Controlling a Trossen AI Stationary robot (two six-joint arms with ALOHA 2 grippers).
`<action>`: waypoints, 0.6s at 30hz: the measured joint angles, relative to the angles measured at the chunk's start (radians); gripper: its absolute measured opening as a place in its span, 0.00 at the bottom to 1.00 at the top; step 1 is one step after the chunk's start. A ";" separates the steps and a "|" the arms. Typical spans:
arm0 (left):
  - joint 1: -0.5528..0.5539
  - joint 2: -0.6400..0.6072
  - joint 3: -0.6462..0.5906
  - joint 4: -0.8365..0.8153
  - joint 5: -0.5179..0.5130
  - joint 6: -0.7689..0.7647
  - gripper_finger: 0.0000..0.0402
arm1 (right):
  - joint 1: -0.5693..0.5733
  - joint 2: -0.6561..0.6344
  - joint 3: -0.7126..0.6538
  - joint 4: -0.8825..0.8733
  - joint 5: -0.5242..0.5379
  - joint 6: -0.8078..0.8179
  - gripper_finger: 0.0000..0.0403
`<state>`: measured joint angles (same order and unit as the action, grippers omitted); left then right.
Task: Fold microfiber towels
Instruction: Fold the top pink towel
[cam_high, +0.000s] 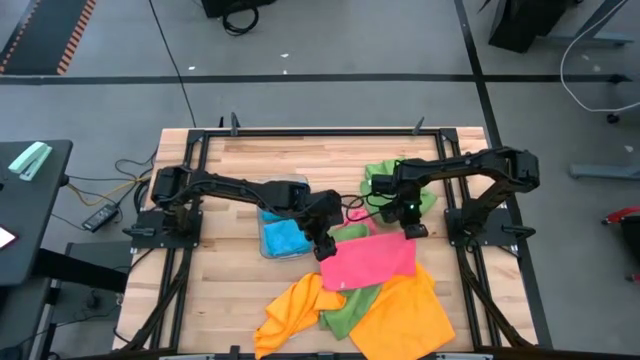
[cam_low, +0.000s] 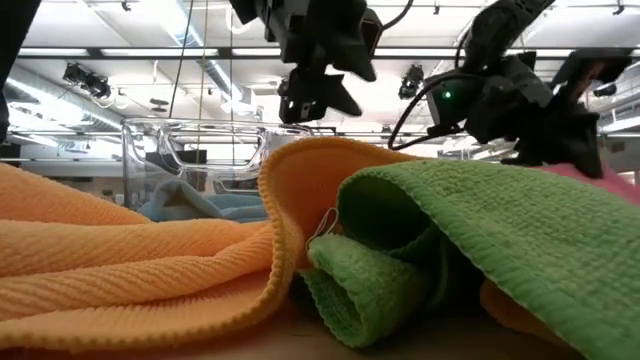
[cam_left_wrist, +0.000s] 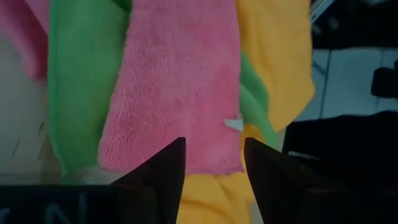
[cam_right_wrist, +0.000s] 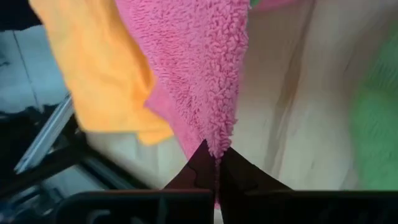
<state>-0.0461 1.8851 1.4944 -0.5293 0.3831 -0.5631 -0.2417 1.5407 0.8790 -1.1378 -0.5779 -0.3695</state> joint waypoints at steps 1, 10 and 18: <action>0.004 -0.002 0.000 0.014 0.001 -0.001 0.43 | 0.000 0.000 0.015 -0.036 0.001 0.000 0.01; 0.017 -0.002 0.000 0.137 0.048 -0.004 0.43 | -0.029 0.000 0.068 -0.244 0.080 -0.026 0.01; 0.015 -0.002 0.000 0.143 0.022 -0.012 0.43 | -0.106 0.000 0.068 -0.310 0.114 -0.053 0.01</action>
<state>-0.0308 1.8828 1.4944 -0.3863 0.4053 -0.5747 -0.3481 1.5410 0.9466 -1.4481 -0.4641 -0.4226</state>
